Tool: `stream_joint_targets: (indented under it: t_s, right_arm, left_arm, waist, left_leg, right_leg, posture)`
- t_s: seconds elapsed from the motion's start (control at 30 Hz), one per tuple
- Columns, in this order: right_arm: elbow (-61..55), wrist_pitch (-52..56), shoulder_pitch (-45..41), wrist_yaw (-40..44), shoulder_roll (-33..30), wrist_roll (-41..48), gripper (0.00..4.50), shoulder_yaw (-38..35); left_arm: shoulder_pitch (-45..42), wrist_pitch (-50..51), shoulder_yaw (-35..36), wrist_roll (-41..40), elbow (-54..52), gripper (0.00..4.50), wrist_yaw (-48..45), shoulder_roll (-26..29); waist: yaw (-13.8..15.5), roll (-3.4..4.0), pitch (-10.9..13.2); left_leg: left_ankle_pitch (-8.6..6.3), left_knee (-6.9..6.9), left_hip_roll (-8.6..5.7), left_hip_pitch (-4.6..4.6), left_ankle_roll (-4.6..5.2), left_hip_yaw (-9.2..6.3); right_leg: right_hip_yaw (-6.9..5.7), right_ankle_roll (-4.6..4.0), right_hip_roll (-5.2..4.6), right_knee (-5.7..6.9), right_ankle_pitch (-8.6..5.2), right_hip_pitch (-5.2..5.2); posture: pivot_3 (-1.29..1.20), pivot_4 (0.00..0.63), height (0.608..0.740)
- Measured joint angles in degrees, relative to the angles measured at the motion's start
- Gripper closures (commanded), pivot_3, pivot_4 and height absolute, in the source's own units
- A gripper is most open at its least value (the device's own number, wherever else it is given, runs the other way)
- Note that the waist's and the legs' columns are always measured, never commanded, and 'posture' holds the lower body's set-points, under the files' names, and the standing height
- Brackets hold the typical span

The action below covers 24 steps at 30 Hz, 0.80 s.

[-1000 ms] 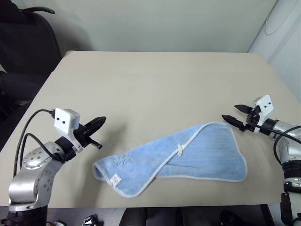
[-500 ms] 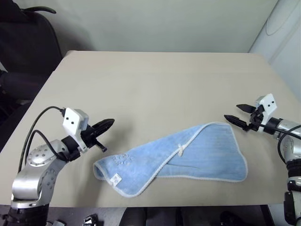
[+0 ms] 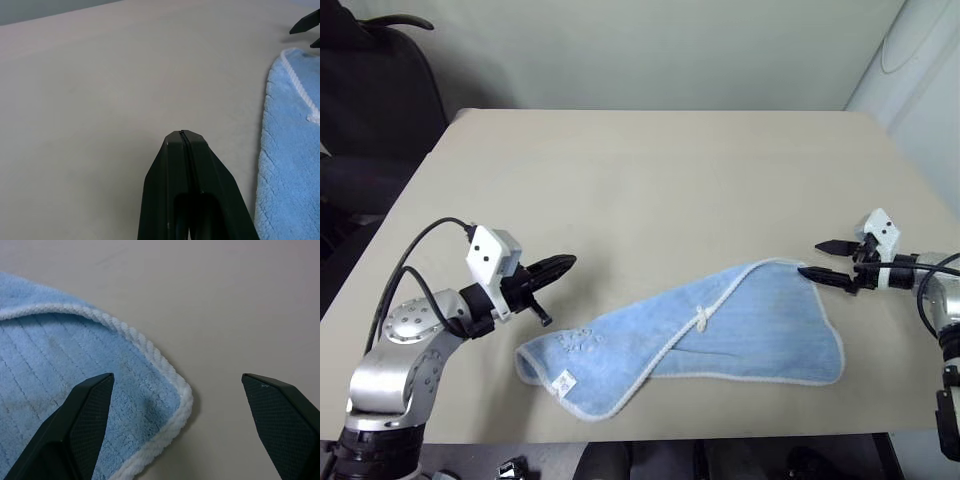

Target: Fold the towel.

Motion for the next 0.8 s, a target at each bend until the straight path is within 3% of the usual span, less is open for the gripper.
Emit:
stream_joint_targets:
  t_s: [0.1,0.2,0.57,0.7,0.8]
  right_arm:
    - [2.5,-1.7,-0.8,-0.1,0.9,-1.8,0.18,1.5]
    - [4.1,-3.0,-0.8,-0.3,2.1,-3.1,0.78,2.3]
    - [4.5,-5.2,-0.7,-1.4,2.6,-4.3,4.47,2.2]
    - [4.1,-5.7,-0.3,-1.8,3.1,-4.2,4.47,1.9]
    - [4.2,-6.9,-0.2,-3.2,3.7,-4.3,4.50,1.7]
  left_arm:
    - [1.3,-0.1,0.0,0.0,-0.6,4.50,0.1,-0.3]
    - [2.0,-0.1,-0.1,-0.2,-1.5,4.50,0.3,-0.4]
    - [2.2,0.7,-0.1,-2.3,-3.1,4.50,-1.7,1.4]
    - [2.8,2.3,-0.4,-5.6,-6.9,4.50,-9.2,7.8]
    - [3.4,2.9,-2.2,-6.9,-8.8,3.94,-16.6,13.3]
  waist:
    - [0.0,0.00,0.0]
    - [0.0,0.00,0.0]
    - [0.0,-0.01,0.0]
    - [0.0,-0.04,0.0]
    - [0.0,-0.02,0.0]
  left_leg:
    - [-0.02,0.00,0.01,0.00,0.03,0.00]
    - [-0.03,0.00,0.01,0.00,0.05,-0.01]
    - [-0.04,0.00,0.03,0.02,0.03,-0.01]
    - [-0.09,0.00,0.04,0.03,-0.01,-0.01]
    - [-0.20,0.00,0.04,0.08,0.05,-0.04]
  right_leg:
    - [0.00,0.00,0.00,0.00,0.00,0.00]
    - [0.00,-0.01,-0.01,0.03,0.00,0.00]
    - [-0.02,-0.04,0.00,0.04,-0.01,0.03]
    - [-0.01,-0.07,0.02,0.05,-0.02,0.02]
    - [0.00,-0.09,0.02,0.06,-0.02,0.02]
  posture:
    - [0.00,0.150,0.740]
    - [0.00,0.150,0.740]
    - [0.00,0.150,0.740]
    - [0.00,0.150,0.740]
    - [0.00,0.150,0.740]
